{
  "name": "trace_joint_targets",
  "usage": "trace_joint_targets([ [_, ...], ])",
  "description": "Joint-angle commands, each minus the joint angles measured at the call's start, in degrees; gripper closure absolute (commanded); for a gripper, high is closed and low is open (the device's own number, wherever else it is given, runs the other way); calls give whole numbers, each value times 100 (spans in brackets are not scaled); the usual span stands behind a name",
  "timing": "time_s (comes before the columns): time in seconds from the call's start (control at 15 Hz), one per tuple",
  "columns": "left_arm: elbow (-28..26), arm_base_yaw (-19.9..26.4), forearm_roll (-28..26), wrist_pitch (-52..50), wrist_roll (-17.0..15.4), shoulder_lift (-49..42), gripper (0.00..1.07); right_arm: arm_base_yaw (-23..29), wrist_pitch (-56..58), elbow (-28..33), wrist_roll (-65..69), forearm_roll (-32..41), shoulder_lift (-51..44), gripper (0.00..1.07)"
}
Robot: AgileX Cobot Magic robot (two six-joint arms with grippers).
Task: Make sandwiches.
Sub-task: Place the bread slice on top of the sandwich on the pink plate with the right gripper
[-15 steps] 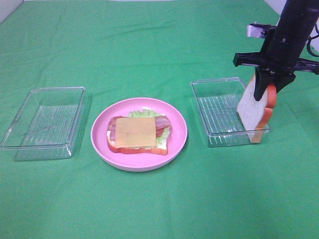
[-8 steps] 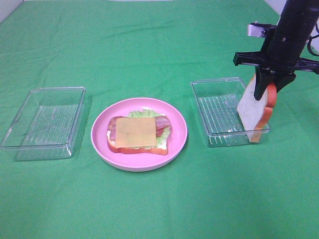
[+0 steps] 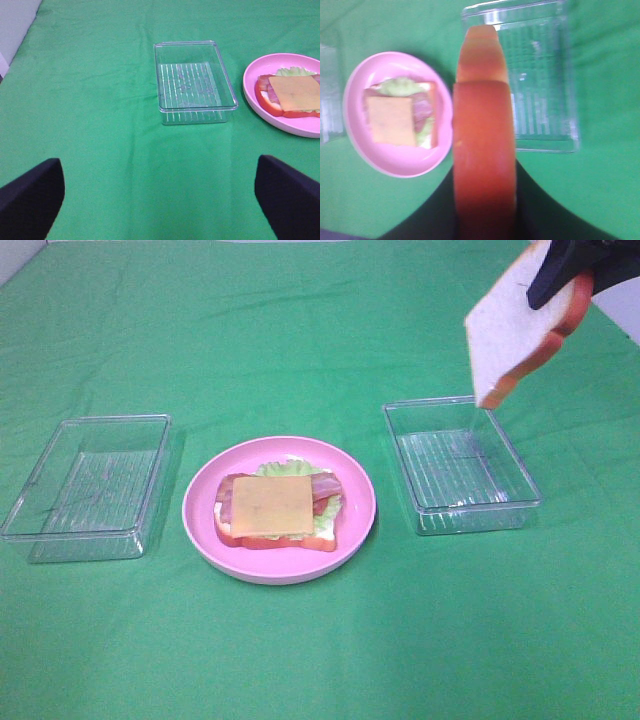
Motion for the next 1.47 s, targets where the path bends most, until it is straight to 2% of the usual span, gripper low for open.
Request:
trace_joint_targets([
  [0.07, 6, 0, -57, -57, 0, -143, 10, 0, -275, 498, -390, 1106, -63, 107],
  [0.2, 6, 0, -57, -57, 0, -143, 10, 0, -825, 1060, -825, 2017, 11, 107],
  [0.33, 6, 0, -57, -57, 0, -143, 10, 34, -1278, 1398, -1031, 2527, 172, 107],
  [0.47, 6, 0, -63, -57, 0, -143, 10, 292, -1484, 1392, -1146, 2859, 481, 107],
  [0.53, 6, 0, -63, -57, 0, -143, 10, 785, -1725, 1318, -1467, 3335, 991, 107],
  [0.6, 6, 0, -63, -57, 0, -143, 10, 1003, -1742, 1238, -1518, 3489, 1329, 107],
  [0.93, 6, 0, -63, -57, 0, -143, 10, 1570, -1696, 596, -1530, 3736, 2458, 107],
  [1.07, 6, 0, -63, -57, 0, -143, 10, 1616, -1696, 413, -1501, 3787, 2681, 107],
  [1.47, 6, 0, -63, -57, 0, -143, 10, 1604, -1719, 395, -1427, 3793, 2997, 107],
])
